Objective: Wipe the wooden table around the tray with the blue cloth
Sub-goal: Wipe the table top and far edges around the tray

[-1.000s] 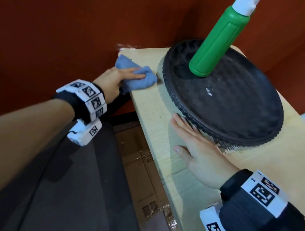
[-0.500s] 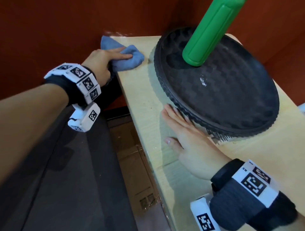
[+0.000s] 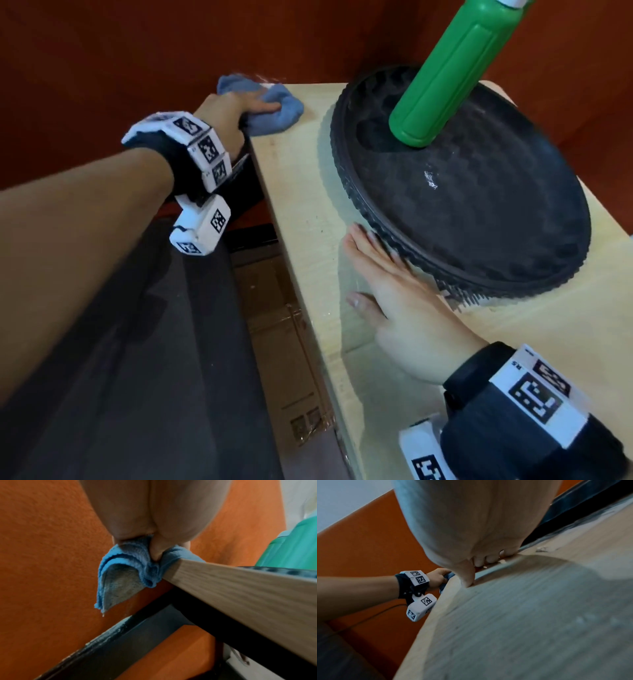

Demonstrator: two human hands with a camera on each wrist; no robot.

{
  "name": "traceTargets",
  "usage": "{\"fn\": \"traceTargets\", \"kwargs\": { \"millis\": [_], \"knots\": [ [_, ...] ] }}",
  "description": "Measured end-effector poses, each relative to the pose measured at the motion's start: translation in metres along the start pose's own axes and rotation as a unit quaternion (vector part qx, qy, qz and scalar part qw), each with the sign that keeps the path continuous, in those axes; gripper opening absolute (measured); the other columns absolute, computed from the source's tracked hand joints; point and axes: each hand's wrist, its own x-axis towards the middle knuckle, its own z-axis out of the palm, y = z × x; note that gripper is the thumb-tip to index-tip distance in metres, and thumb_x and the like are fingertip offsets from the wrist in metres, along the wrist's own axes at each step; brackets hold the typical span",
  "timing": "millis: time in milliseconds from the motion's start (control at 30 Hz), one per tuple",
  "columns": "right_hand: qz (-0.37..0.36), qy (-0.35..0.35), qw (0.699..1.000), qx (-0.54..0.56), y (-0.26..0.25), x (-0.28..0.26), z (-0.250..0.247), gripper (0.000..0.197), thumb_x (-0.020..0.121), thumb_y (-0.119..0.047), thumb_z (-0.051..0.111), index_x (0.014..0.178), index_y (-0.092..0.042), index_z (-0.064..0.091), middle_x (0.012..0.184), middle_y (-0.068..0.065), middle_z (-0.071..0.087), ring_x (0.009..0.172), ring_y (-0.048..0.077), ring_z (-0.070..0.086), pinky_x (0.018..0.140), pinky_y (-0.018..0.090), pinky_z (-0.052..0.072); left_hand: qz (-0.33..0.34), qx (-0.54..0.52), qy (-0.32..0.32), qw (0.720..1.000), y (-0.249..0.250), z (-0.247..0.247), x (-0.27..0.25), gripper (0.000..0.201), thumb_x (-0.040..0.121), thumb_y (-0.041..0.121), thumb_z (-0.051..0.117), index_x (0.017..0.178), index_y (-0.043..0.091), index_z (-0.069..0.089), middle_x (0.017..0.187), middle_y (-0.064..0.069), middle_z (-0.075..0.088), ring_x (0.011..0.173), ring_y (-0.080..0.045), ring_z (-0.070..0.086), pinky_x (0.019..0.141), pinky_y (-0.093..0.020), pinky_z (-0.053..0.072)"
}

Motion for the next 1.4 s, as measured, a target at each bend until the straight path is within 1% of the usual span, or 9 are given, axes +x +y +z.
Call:
{"fn": "traceTargets", "kwargs": {
  "millis": [167, 400, 533, 667, 800, 933, 1067, 1167, 1400],
  "knots": [
    [-0.005, 0.003, 1.0, 0.0, 0.003, 0.002, 0.003, 0.066, 0.102, -0.022, 0.037, 0.151, -0.028, -0.006, 0.155, -0.021, -0.021, 0.136, -0.012, -0.023, 0.114, 0.017, -0.012, 0.11, 0.016, 0.03, 0.993, -0.01, 0.021, -0.035, 0.073, 0.08, -0.019, 0.043, 0.137, 0.025, 0.049, 0.151, 0.002, 0.038, 0.138, -0.023, 0.036, 0.11, -0.026, 0.026],
    [0.0, -0.004, 1.0, -0.001, 0.001, 0.002, 0.0, 0.068, 0.102, -0.025, 0.038, 0.151, -0.029, -0.008, 0.154, -0.021, -0.023, 0.137, -0.011, -0.025, 0.115, 0.019, -0.013, 0.027, 0.088, -0.062, 0.994, -0.01, -0.003, 0.015, 0.073, 0.089, -0.012, 0.044, 0.145, 0.033, 0.033, 0.152, -0.008, 0.034, 0.136, -0.032, 0.036, 0.105, -0.034, 0.033],
    [-0.002, 0.001, 1.0, 0.001, 0.001, 0.001, 0.001, 0.068, 0.102, -0.024, 0.038, 0.152, -0.028, -0.007, 0.154, -0.021, -0.022, 0.137, -0.011, -0.025, 0.117, 0.021, -0.009, 0.071, 0.038, 0.038, 0.996, -0.008, 0.009, -0.008, 0.069, 0.084, -0.016, 0.042, 0.138, 0.026, 0.049, 0.145, -0.002, 0.046, 0.133, -0.027, 0.042, 0.107, -0.033, 0.032],
    [-0.006, 0.001, 1.0, 0.005, 0.002, 0.001, 0.002, 0.067, 0.102, -0.026, 0.036, 0.151, -0.029, -0.008, 0.154, -0.022, -0.024, 0.136, -0.012, -0.026, 0.115, 0.019, -0.011, 0.131, 0.081, -0.016, 0.988, -0.016, 0.01, -0.012, 0.079, 0.079, -0.02, 0.045, 0.142, 0.028, 0.042, 0.152, 0.0, 0.035, 0.138, -0.025, 0.034, 0.107, -0.023, 0.025],
    [-0.004, -0.002, 1.0, 0.005, 0.003, 0.002, 0.003, 0.067, 0.102, -0.027, 0.036, 0.151, -0.029, -0.009, 0.154, -0.022, -0.024, 0.136, -0.011, -0.025, 0.118, 0.023, -0.009, 0.121, 0.143, -0.072, 0.98, -0.017, -0.003, 0.014, 0.085, 0.083, -0.017, 0.049, 0.145, 0.034, 0.021, 0.155, -0.004, 0.027, 0.141, -0.028, 0.027, 0.111, -0.032, 0.022],
    [-0.006, 0.004, 1.0, 0.0, 0.003, 0.002, 0.003, 0.067, 0.102, -0.024, 0.038, 0.152, -0.029, -0.007, 0.155, -0.021, -0.022, 0.136, -0.012, -0.024, 0.116, 0.019, -0.011, 0.102, 0.157, -0.079, 0.979, -0.006, -0.006, 0.019, 0.083, 0.08, -0.016, 0.053, 0.148, 0.025, 0.027, 0.158, -0.007, 0.02, 0.145, -0.03, 0.017, 0.115, -0.041, 0.02],
    [-0.007, -0.003, 1.0, 0.004, 0.002, 0.002, 0.002, 0.067, 0.102, -0.025, 0.037, 0.151, -0.028, -0.008, 0.154, -0.022, -0.024, 0.135, -0.012, -0.026, 0.113, 0.016, -0.014, 0.139, 0.136, -0.033, 0.98, -0.012, 0.01, -0.009, 0.08, 0.076, -0.017, 0.048, 0.143, 0.026, 0.041, 0.151, -0.007, 0.035, 0.132, -0.039, 0.038, 0.108, -0.048, 0.034],
    [-0.007, -0.002, 1.0, 0.003, 0.003, 0.002, 0.002, 0.067, 0.102, -0.026, 0.036, 0.151, -0.028, -0.009, 0.153, -0.022, -0.025, 0.135, -0.012, -0.027, 0.116, 0.02, -0.011, 0.144, 0.127, -0.054, 0.98, -0.03, 0.022, -0.016, 0.091, 0.073, -0.017, 0.049, 0.143, 0.04, 0.034, 0.156, 0.005, 0.025, 0.126, -0.038, 0.043, 0.103, -0.053, 0.039],
    [-0.006, 0.0, 1.0, -0.004, 0.002, 0.002, 0.002, 0.066, 0.102, -0.026, 0.036, 0.151, -0.029, -0.009, 0.154, -0.021, -0.023, 0.134, -0.013, -0.027, 0.11, 0.014, -0.016, 0.122, 0.128, -0.065, 0.982, -0.017, -0.004, 0.005, 0.089, 0.078, -0.022, 0.045, 0.145, 0.035, 0.034, 0.156, 0.007, 0.025, 0.138, -0.027, 0.033, 0.108, -0.033, 0.031]
  ]
}}
